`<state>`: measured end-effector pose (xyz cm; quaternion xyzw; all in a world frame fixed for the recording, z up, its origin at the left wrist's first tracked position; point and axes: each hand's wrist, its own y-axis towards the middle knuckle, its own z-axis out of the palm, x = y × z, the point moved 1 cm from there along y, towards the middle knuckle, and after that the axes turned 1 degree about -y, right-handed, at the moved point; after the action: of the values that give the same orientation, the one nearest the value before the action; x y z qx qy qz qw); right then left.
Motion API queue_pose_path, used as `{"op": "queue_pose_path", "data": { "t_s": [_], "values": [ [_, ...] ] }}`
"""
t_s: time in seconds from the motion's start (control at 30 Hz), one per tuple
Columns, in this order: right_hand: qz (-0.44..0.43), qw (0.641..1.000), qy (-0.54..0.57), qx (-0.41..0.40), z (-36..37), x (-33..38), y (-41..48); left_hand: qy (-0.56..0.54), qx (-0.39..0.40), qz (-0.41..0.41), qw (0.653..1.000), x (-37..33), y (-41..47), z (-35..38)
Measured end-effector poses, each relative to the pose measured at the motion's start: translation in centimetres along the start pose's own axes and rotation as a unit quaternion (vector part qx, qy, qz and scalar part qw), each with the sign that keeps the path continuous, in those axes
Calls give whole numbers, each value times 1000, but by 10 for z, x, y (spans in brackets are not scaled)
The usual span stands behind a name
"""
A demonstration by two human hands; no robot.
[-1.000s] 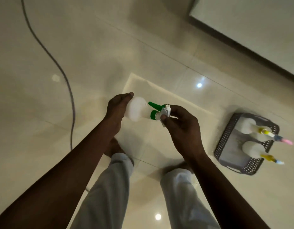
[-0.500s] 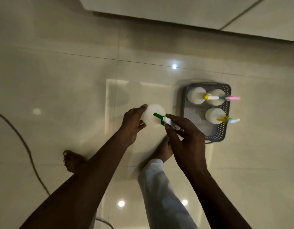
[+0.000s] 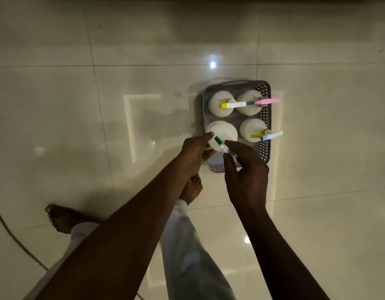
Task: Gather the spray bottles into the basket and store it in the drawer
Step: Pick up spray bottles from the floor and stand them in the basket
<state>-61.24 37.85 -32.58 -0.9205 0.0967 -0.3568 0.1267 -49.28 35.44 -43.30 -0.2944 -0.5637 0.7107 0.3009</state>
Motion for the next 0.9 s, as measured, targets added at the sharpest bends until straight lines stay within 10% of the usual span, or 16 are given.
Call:
{"op": "queue_pose_path", "data": {
  "t_s": [0.9],
  "values": [
    [100, 995, -7, 9, 38, -62, 64, 140, -3, 1, 990, 12, 53, 43]
  ]
}}
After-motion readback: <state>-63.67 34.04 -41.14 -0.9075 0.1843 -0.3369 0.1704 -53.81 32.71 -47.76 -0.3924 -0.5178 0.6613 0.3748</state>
